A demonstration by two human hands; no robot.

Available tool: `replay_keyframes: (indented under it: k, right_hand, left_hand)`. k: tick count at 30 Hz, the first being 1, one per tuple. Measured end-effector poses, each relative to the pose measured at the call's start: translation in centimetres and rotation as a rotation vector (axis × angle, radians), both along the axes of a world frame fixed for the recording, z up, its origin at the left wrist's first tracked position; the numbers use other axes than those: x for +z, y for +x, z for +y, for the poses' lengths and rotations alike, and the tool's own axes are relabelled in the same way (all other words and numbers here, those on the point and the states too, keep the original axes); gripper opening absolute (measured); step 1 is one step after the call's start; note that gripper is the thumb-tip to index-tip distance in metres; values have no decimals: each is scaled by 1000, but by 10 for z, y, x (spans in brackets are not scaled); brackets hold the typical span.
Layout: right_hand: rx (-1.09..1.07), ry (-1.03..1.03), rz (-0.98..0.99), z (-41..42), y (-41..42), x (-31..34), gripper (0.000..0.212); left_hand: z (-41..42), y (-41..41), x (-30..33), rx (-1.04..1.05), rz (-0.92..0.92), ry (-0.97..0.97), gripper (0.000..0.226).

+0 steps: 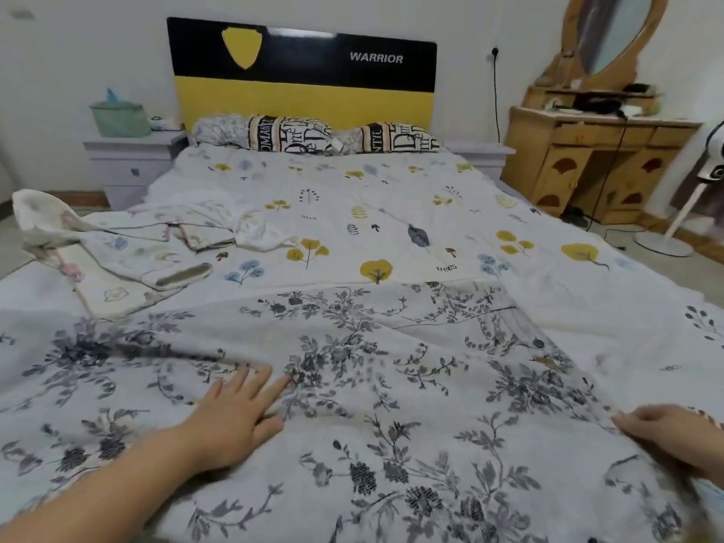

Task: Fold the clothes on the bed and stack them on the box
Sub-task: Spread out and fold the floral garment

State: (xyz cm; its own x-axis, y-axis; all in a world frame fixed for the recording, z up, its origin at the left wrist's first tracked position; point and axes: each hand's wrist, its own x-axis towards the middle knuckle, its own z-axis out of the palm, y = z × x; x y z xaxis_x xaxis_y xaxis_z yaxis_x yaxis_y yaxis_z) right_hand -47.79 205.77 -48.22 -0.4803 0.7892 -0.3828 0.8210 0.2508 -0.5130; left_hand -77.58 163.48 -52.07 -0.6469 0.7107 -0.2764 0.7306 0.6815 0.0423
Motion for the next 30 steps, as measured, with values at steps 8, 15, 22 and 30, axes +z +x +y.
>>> replay_keyframes:
  k: [8, 15, 22, 30]
  right_hand:
    - [65, -272, -76, 7, 21, 21, 65]
    - [338, -161, -359, -2, 38, 37, 23]
    - [83, -336, 188, 7, 57, 49, 44]
    - [15, -486, 918, 17, -8, 93, 33]
  left_hand:
    - [-9, 10, 22, -136, 22, 306, 70]
    - [-6, 22, 24, -261, 135, 290, 55]
    - [-26, 9, 41, -89, 97, 660, 7]
    - [0, -34, 102, 290, 81, 866, 26]
